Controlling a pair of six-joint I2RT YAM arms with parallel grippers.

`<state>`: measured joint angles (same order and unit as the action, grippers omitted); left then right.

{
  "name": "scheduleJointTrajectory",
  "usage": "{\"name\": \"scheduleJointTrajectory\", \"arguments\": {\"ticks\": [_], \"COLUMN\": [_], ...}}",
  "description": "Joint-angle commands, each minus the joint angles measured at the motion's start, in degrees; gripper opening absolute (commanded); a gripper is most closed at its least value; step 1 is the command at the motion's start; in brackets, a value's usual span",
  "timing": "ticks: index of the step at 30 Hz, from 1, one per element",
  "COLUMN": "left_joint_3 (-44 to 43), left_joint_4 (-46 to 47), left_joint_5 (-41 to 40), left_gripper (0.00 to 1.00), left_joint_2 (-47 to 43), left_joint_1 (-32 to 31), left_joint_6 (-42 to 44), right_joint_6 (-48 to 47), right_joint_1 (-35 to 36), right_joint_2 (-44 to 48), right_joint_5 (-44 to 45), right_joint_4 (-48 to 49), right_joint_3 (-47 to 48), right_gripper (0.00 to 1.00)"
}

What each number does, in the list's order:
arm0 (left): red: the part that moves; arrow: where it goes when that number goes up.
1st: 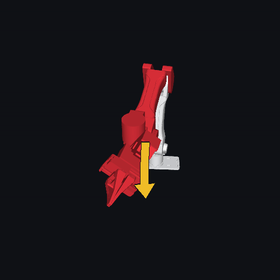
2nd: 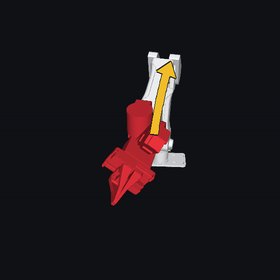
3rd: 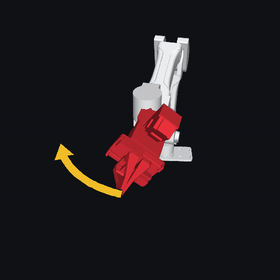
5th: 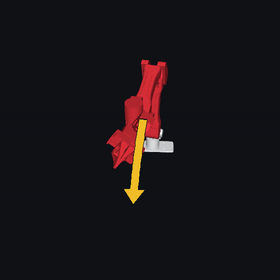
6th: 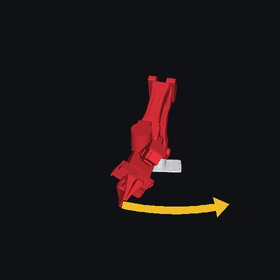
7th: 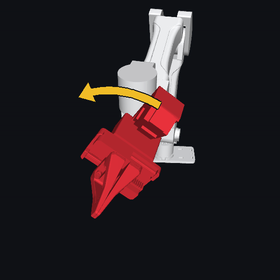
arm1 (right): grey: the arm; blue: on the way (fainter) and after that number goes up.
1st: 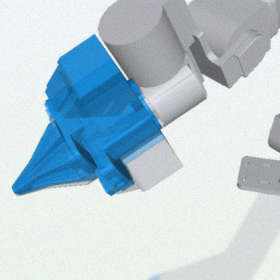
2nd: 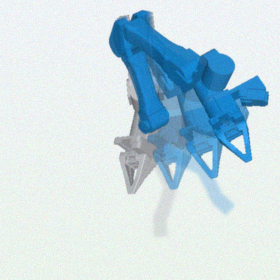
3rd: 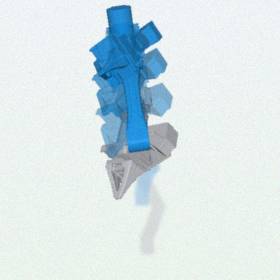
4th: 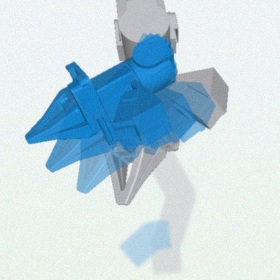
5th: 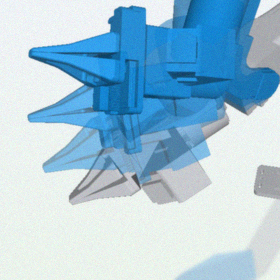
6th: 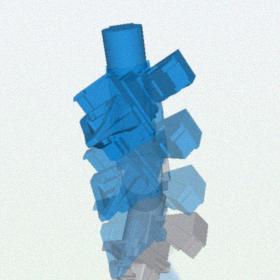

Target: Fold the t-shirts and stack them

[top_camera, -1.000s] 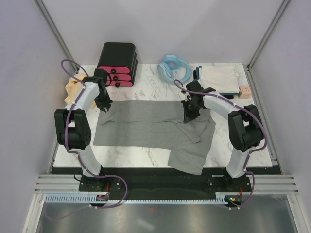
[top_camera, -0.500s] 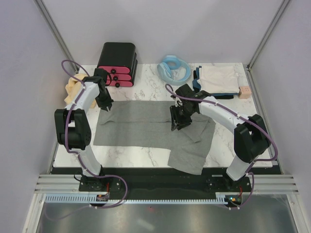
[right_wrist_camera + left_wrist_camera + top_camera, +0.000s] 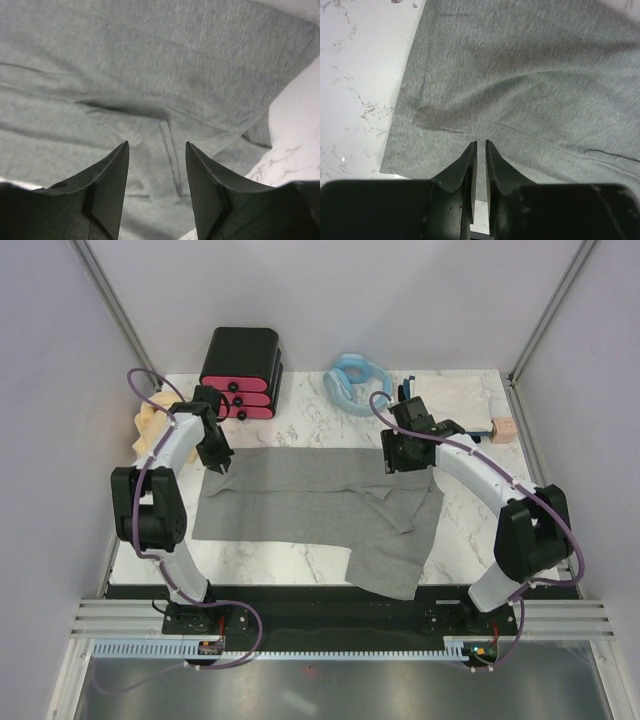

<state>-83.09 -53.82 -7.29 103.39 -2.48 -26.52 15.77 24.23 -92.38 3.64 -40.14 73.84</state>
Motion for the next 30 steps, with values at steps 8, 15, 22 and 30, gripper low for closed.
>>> {"name": "scheduleJointTrajectory", "arguments": {"ticks": [8, 15, 22, 30], "left_joint_3": [0.5, 2.2, 2.3, 1.0], "left_joint_4": [-1.2, -1.7, -1.4, -0.2], "left_joint_5": [-1.5, -2.4, -2.1, -0.7], "left_gripper": [0.18, 0.18, 0.18, 0.18], "left_joint_2": [-6.3, -7.3, -6.3, -4.1], "left_joint_1": [-0.2, -0.2, -0.1, -0.2], "left_joint_6": [2.7, 2.4, 1.9, 1.7], "right_joint_6": [-6.3, -5.9, -6.0, -5.5], "right_joint_1": [-3.4, -3.3, -3.4, -3.0], "right_joint_2": [-12.2, -13.2, -11.2, -6.5], "right_joint_5": [-5.7, -7.9, -8.6, -10.3], "right_joint_4": [10.7, 10.1, 6.7, -0.7], "right_joint_3": [-1.9, -2.6, -5.0, -2.3], "right_gripper": [0.60, 0.59, 0.57, 0.57]}}
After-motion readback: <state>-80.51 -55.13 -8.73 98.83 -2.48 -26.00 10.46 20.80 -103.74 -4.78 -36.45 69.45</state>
